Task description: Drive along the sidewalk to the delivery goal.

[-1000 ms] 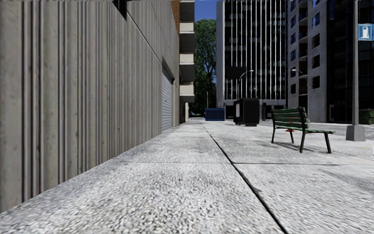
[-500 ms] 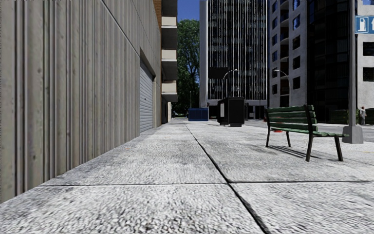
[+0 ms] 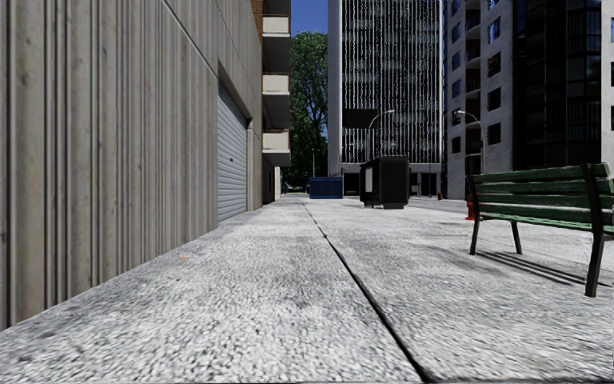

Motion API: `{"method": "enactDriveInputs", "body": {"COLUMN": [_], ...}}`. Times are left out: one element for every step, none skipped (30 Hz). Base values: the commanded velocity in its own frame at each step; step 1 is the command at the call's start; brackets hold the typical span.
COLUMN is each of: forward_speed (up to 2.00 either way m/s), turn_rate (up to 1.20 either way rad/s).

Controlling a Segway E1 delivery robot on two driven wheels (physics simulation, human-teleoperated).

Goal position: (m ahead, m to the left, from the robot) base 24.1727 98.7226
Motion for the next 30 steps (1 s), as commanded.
{"method": "enactDriveInputs", "body": {"forward_speed": [2.0, 2.0, 2.0, 2.0, 2.0, 2.0, 2.0, 2.0, 2.0, 2.0, 2.0, 2.0, 2.0, 2.0, 2.0, 2.0, 2.0, 2.0, 2.0, 2.0, 2.0, 2.0, 2.0, 2.0, 2.0, 2.0, 2.0, 2.0, 2.0, 2.0], "turn_rate": [0.0, 0.0, 0.0, 0.0, 0.0, 0.0, 0.0, 0.0, 0.0, 0.0, 0.02, 0.02, 0.06, 0.14, 0.16, 0.16, 0.17, 0.17, 0.17, 0.17, 0.17, 0.17, 0.17, 0.17, 0.08, 0.08, 0.0, 0.0, 0.0, 0.0]}}
